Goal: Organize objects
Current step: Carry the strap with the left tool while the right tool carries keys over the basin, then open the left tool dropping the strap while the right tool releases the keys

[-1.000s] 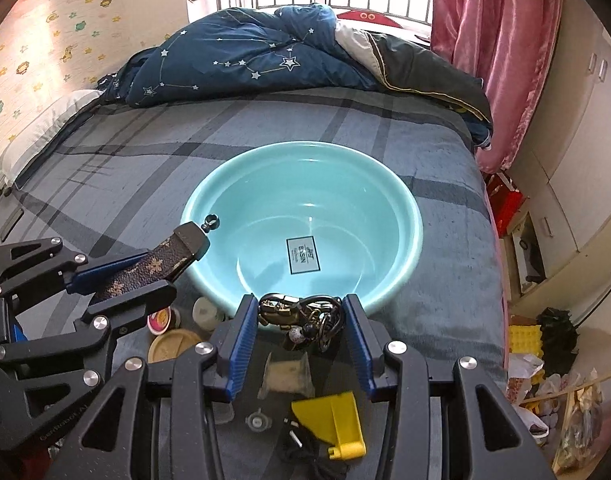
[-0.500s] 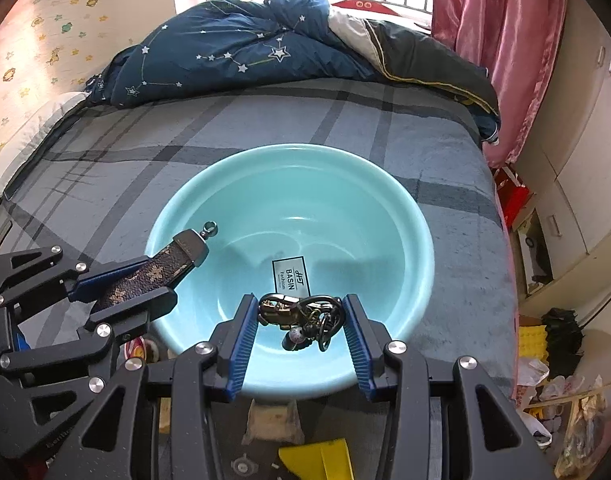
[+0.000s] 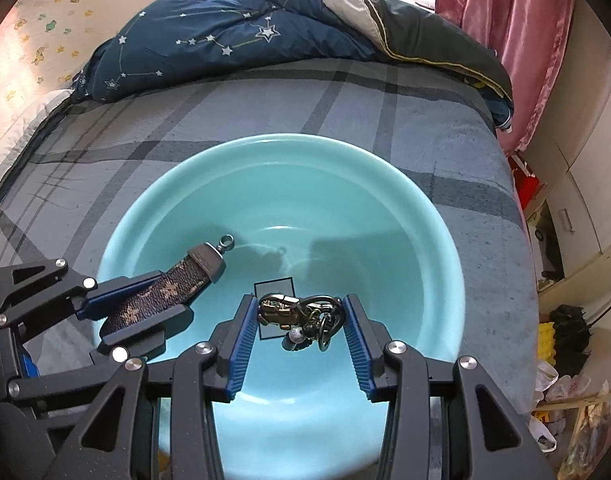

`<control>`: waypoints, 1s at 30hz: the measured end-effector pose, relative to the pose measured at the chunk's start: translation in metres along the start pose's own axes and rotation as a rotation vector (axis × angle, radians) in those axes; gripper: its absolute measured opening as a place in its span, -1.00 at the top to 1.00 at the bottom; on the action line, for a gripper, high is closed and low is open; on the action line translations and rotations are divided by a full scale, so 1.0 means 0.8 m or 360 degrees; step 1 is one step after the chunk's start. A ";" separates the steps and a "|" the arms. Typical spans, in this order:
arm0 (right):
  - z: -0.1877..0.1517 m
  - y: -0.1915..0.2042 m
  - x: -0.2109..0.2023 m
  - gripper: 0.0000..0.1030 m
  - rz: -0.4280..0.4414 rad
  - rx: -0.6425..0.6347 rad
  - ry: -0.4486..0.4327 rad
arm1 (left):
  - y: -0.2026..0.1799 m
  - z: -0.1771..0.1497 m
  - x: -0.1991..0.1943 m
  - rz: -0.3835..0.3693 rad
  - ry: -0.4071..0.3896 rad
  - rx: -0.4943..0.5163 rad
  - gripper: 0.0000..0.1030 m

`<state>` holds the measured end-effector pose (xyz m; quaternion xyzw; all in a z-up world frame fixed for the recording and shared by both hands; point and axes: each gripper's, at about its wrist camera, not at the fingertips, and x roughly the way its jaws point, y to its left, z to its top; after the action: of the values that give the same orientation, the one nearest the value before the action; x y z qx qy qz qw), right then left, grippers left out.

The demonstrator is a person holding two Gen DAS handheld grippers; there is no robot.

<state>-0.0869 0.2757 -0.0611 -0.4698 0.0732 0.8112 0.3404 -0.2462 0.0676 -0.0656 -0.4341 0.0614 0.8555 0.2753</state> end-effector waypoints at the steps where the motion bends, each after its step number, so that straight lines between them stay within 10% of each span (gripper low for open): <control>1: 0.001 -0.001 0.005 0.10 0.0001 0.0003 0.0007 | 0.001 0.001 0.006 -0.0002 0.0012 0.0001 0.57; 30: 0.011 -0.006 0.066 0.09 0.0019 -0.0002 0.0114 | 0.005 0.004 0.066 0.0019 0.0149 0.0012 0.56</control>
<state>-0.1076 0.3087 -0.0986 -0.4984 0.0877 0.7958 0.3325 -0.2755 0.0875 -0.1057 -0.4722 0.0799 0.8357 0.2688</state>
